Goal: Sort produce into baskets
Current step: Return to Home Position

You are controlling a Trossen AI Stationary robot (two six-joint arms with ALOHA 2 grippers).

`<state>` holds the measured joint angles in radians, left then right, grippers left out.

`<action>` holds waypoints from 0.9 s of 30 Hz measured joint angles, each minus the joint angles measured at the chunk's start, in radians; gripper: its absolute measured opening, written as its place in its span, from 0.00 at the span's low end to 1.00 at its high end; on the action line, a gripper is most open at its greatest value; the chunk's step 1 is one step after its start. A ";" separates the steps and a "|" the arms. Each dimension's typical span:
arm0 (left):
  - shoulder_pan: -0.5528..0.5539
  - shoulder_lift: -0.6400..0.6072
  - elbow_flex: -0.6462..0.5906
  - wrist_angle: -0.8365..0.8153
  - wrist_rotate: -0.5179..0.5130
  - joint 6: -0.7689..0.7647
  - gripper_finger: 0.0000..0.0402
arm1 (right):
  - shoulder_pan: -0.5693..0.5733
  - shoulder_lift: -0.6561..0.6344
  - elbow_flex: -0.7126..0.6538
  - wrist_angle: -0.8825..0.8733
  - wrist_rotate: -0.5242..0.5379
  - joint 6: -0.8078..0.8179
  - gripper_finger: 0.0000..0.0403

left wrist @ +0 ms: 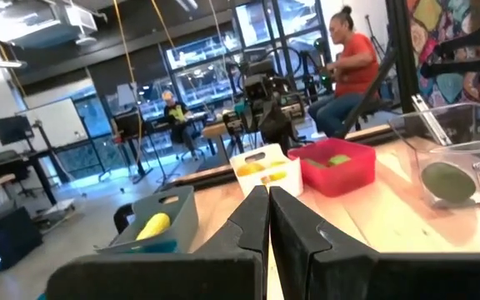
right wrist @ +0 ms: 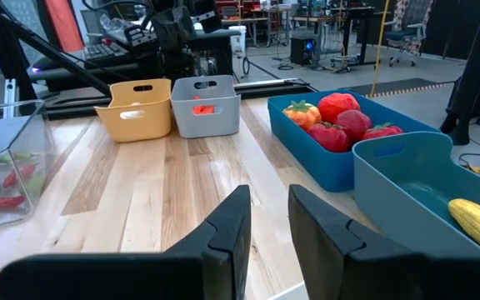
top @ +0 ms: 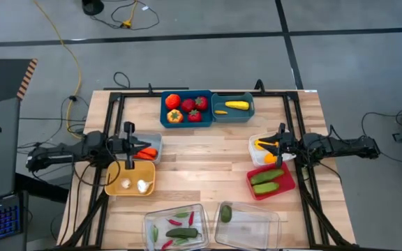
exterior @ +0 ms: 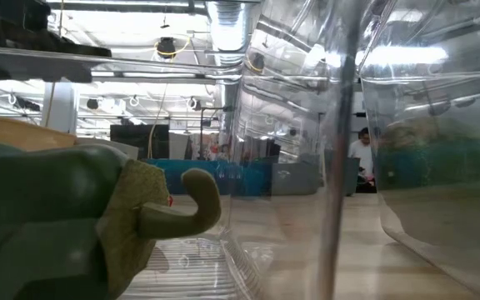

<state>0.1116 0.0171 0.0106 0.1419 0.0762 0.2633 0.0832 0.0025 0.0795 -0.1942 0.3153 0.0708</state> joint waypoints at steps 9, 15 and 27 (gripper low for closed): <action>0.008 0.012 -0.001 -0.036 0.001 0.003 0.00 | 0.000 0.000 0.000 0.000 0.000 0.000 0.28; 0.008 0.025 -0.001 -0.104 -0.015 -0.002 0.00 | 0.000 0.000 0.000 0.000 0.000 0.000 0.28; 0.008 0.081 -0.002 -0.106 -0.037 -0.041 0.00 | 0.000 0.000 0.000 0.000 0.000 0.000 0.28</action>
<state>0.1196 0.0978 0.0087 0.0357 0.0391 0.2220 0.0830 0.0029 0.0795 -0.1940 0.3151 0.0706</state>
